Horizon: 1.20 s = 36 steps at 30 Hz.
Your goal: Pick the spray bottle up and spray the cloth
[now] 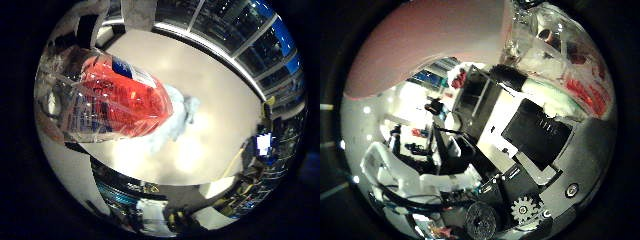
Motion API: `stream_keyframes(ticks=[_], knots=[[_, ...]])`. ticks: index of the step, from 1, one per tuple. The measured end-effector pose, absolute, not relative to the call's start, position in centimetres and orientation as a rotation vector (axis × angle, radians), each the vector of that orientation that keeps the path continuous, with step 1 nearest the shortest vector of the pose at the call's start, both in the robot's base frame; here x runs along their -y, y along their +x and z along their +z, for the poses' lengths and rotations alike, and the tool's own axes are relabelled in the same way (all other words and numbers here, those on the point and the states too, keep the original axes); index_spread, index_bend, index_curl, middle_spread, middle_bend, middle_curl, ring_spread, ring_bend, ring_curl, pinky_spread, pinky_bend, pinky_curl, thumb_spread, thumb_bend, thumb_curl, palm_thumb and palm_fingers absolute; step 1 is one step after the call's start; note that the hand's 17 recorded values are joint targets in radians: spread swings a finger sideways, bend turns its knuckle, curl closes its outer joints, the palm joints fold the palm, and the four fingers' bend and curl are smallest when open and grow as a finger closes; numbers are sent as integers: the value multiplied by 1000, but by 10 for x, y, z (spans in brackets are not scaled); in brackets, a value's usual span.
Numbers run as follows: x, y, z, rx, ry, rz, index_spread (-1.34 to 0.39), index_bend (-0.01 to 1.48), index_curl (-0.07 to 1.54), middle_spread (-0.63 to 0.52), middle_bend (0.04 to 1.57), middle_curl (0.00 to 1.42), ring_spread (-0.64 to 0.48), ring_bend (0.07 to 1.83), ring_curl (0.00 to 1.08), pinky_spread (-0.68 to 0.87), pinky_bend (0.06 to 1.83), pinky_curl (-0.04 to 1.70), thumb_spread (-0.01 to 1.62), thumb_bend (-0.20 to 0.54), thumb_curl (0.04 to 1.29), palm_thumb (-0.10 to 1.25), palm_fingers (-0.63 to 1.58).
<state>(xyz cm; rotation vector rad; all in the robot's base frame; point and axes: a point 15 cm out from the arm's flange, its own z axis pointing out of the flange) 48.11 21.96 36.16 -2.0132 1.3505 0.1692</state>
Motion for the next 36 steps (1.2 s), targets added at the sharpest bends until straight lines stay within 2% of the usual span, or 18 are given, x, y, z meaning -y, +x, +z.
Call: stream_keyframes(ticks=[9,14,36], knots=[[-276,495,362,-1232,-1720,387,-184,1236,749,-83,1400,676,-214,1369,777,-198,1026,1433,1021,-14,696,1014,1139],[-305,508,326,-1195,-1637,472,-183,1229,746,-81,1399,674,-210,1373,774,-200,1023,1433,1016,-14,701,1005,1142],[-349,578,225,-1210,-1579,584,-182,1223,746,-79,1395,668,-208,1377,764,-200,1025,1409,1010,-15,710,994,1143]])
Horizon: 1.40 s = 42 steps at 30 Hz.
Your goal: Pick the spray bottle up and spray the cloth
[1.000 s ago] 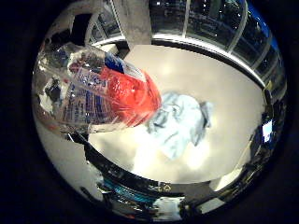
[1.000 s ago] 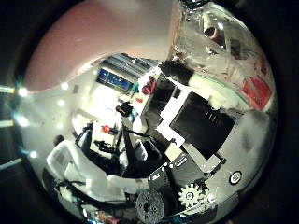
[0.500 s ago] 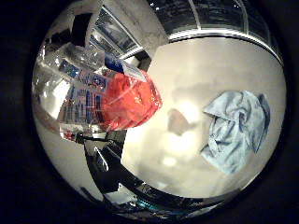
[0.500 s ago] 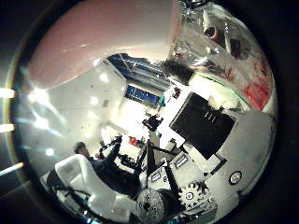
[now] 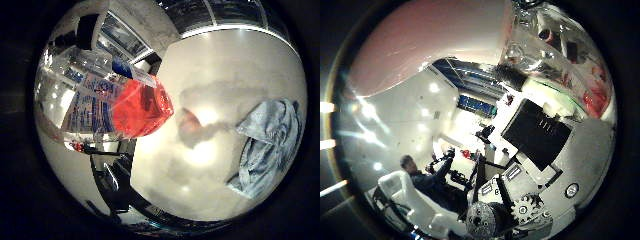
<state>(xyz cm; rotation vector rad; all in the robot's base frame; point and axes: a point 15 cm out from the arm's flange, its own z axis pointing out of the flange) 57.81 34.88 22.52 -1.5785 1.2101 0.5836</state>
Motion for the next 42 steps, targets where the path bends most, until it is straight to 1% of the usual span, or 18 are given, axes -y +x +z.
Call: stream_keyframes(ticks=[4,8,11,15,18,19,21,22,23,24,25,26,27,29,31,33,37,42], knots=[[-342,589,191,-1255,-1573,601,-182,1223,746,-79,1396,667,-208,1377,764,-200,1026,1407,1016,-15,710,988,1144],[-345,603,173,-1267,-1563,608,-182,1223,747,-79,1397,665,-201,1378,764,-199,1020,1403,1022,-15,706,979,1143],[-354,602,162,-1272,-1561,626,-182,1220,746,-79,1394,664,-202,1380,761,-198,1020,1394,1027,-19,703,966,1149],[-355,603,149,-1281,-1567,635,-181,1166,727,-83,1347,645,-188,1358,725,-216,976,1292,1020,-30,679,893,1165],[-355,600,141,-1281,-1587,638,-219,940,672,-82,1258,602,-174,1301,653,-279,914,1131,957,-39,650,817,1112],[-355,599,139,-1279,-1595,638,-248,794,644,-95,1199,579,-180,1275,622,-328,894,1069,932,-37,643,799,1033],[-354,595,135,-1267,-1626,639,-319,526,595,-126,1002,523,-206,1217,581,-426,982,982,936,-28,618,792,804],[-355,592,133,-1258,-1648,643,-378,430,563,-150,892,493,-227,1160,550,-449,1008,948,962,-26,598,788,636],[-355,588,131,-1246,-1669,652,-407,406,544,-151,797,461,-228,1102,524,-422,953,937,985,-25,585,783,420],[-357,586,132,-1231,-1687,658,-419,417,547,-150,760,451,-226,1077,521,-393,908,936,997,-28,576,775,321],[-359,584,134,-1214,-1706,661,-437,426,535,-140,708,431,-213,990,486,-310,823,923,1016,-30,558,760,181],[-361,581,133,-1202,-1726,668,-445,408,512,-122,652,407,-172,883,444,-183,752,895,1030,-33,538,742,47],[-362,578,132,-1189,-1746,674,-445,378,486,-108,608,389,-142,817,406,-70,705,862,1035,-34,522,727,-8],[-361,573,129,-1174,-1787,674,-444,303,443,-74,516,356,-63,702,353,73,647,801,1034,-43,492,691,-135],[-360,569,129,-1162,-1825,670,-444,201,395,-34,390,319,18,586,298,268,552,696,1028,-36,447,656,-96],[-360,567,133,-1151,-1846,666,-445,165,365,-15,311,302,58,519,272,358,501,626,1028,-30,419,640,-60],[-354,568,144,-1134,-1849,656,-437,152,323,6,250,298,82,452,251,420,464,544,1024,-27,383,631,-20],[-321,582,154,-1149,-1853,600,-435,162,300,0,203,303,74,419,243,431,443,475,1023,-27,355,630,23]])
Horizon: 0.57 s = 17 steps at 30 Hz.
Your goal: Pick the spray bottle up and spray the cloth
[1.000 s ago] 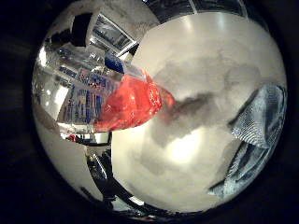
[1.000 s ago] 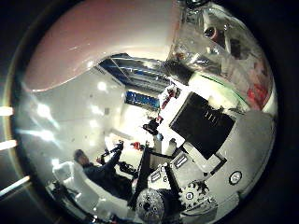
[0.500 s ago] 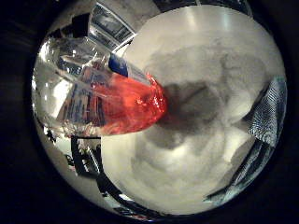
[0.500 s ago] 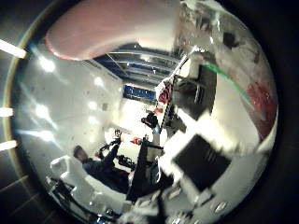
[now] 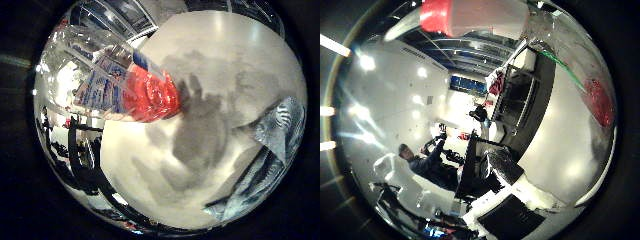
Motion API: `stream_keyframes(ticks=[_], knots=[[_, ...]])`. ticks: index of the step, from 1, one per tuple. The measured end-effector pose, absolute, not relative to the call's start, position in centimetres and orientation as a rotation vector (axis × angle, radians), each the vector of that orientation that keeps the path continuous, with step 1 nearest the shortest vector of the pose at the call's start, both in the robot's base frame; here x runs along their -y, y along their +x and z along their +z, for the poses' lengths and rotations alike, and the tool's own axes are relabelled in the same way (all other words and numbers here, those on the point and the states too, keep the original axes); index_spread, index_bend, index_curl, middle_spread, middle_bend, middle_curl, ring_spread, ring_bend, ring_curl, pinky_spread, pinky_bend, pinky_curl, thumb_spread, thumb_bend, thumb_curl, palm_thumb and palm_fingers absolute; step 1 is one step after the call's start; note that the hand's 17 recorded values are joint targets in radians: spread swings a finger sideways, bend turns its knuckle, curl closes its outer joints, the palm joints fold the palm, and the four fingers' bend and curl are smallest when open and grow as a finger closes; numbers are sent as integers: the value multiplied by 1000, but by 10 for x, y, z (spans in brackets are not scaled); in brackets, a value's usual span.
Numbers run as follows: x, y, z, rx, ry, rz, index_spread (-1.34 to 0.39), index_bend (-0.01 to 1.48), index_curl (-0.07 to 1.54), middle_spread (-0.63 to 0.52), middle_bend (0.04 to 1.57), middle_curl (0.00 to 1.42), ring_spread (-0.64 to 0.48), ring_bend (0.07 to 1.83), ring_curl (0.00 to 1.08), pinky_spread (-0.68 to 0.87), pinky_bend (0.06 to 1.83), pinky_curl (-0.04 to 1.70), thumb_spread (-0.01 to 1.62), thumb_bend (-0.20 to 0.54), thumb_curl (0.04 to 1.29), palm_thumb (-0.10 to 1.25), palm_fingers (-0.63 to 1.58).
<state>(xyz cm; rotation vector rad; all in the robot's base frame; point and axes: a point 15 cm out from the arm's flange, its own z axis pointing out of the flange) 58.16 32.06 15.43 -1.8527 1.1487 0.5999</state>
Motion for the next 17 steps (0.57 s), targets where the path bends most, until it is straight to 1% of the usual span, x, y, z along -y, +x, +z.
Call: stream_keyframes(ticks=[2,6,10,17], knots=[[-308,585,158,-1157,-1855,581,-438,167,296,-1,192,305,68,409,242,431,438,455,1022,-26,349,630,39],[-277,573,154,-1205,-1848,578,-446,168,294,-6,186,304,51,397,243,420,427,419,1024,-25,342,626,72],[-249,570,165,-1209,-1847,535,-449,167,293,-13,188,302,36,389,245,416,429,392,1028,-25,335,623,96],[-199,546,180,-1215,-1918,463,-441,174,297,-15,185,304,33,357,242,411,415,356,1031,-24,328,631,132]])
